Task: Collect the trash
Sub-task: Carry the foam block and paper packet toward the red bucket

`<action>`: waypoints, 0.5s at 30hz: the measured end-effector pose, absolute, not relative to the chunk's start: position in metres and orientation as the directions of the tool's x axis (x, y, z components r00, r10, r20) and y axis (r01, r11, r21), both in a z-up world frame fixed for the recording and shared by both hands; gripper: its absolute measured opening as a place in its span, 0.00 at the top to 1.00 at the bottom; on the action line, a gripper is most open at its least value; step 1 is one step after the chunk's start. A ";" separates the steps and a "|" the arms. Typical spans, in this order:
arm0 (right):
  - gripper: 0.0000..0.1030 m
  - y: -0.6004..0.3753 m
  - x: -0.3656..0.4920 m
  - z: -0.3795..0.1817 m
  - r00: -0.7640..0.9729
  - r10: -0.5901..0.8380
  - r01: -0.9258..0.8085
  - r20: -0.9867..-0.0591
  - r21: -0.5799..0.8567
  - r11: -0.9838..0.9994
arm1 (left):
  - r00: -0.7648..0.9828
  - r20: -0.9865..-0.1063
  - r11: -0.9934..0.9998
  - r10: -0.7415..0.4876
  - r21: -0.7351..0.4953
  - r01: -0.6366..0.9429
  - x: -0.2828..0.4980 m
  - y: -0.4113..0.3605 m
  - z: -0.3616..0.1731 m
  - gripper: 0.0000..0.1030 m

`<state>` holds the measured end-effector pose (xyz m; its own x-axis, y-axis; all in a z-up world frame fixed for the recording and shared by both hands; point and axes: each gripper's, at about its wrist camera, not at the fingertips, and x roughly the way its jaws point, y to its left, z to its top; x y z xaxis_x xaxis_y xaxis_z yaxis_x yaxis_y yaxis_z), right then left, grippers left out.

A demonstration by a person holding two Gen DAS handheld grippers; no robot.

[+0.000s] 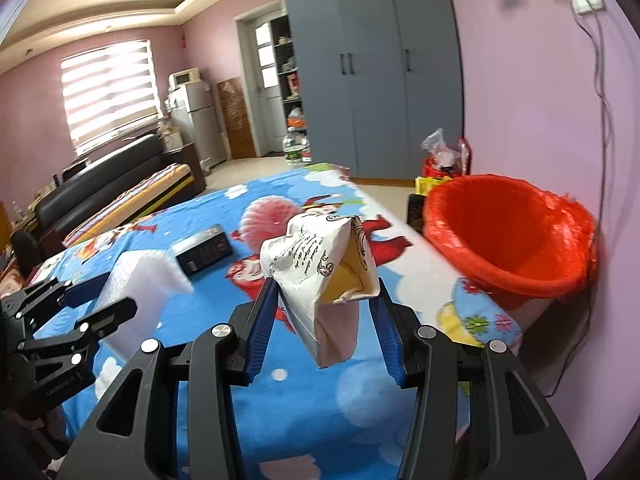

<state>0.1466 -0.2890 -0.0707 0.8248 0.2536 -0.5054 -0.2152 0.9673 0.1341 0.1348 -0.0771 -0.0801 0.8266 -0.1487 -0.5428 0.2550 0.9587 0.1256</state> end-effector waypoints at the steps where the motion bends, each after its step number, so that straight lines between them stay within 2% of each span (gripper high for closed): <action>1: 0.55 -0.294 0.147 -0.071 0.829 0.244 -0.202 -0.504 0.137 0.970 | 0.824 -0.545 0.957 -0.154 0.125 0.262 0.136 -0.079 -0.081 0.60; 10: 0.55 -0.342 0.149 -0.074 0.853 0.164 -0.100 -0.496 0.152 0.983 | 0.788 -0.564 0.919 -0.247 0.122 0.376 0.142 -0.120 -0.084 0.60; 15: 0.55 -0.364 0.147 -0.075 0.862 0.111 -0.047 -0.494 0.140 0.989 | 0.749 -0.580 0.894 -0.320 0.077 0.441 0.154 -0.142 -0.082 0.60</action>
<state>0.1474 -0.3639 -0.0749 0.8621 0.1113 -0.4944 -0.0473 0.9890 0.1401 0.1537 -0.1425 -0.0825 0.7494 -0.3201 -0.5797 0.4415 0.8940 0.0771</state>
